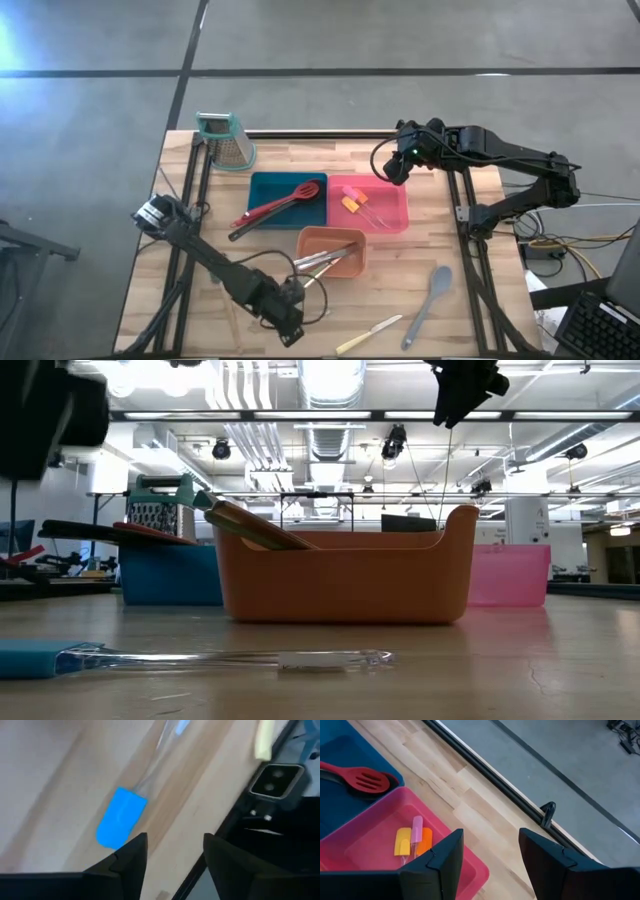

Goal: Pick & Place Kitchen Items
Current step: Put the blue spatula into the red bin

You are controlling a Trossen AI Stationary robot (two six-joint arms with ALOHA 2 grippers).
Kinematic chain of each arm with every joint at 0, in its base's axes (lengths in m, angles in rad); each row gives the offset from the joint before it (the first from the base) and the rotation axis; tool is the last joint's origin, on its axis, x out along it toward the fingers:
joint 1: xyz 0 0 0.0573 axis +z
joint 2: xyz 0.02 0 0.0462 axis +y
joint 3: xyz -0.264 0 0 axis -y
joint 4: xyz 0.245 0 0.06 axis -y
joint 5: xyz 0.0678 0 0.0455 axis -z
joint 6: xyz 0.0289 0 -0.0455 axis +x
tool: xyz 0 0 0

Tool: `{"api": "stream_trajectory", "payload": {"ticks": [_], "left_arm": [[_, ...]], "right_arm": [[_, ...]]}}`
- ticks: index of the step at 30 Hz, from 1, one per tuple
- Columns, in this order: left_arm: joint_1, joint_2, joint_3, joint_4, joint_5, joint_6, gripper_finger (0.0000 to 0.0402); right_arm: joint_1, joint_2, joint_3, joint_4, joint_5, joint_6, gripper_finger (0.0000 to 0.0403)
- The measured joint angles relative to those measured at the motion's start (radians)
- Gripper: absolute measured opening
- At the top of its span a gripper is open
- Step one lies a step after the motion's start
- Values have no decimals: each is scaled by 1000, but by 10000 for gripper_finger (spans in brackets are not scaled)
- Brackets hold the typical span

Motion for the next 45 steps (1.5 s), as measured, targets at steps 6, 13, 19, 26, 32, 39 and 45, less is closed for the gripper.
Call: {"api": "stream_trajectory", "payload": {"ticks": [6, 13, 19, 26, 32, 39, 45], "left_arm": [[-10, 83, 211, -138, -125, 164, 165], [-10, 212, 394, -372, -142, 230, 128], [-17, 211, 351, -363, -124, 230, 106], [-22, 197, 308, -267, -97, 171, 129], [-32, 197, 275, -252, -97, 129, 201], [-43, 195, 242, -244, -89, 153, 261], [-54, 195, 186, -243, -78, 132, 265]], "right_arm": [[-2, 0, 0, 0, 0, 1, 187], [-2, 0, 0, 1, 0, 3, 187], [-2, 0, 0, 3, -1, 1, 187], [-10, 0, 0, 3, -2, 0, 187], [-31, 0, 0, 3, -3, 1, 187], [-55, 0, 0, 11, -27, 14, 187], [-55, 0, 0, 25, -43, 8, 187]]}}
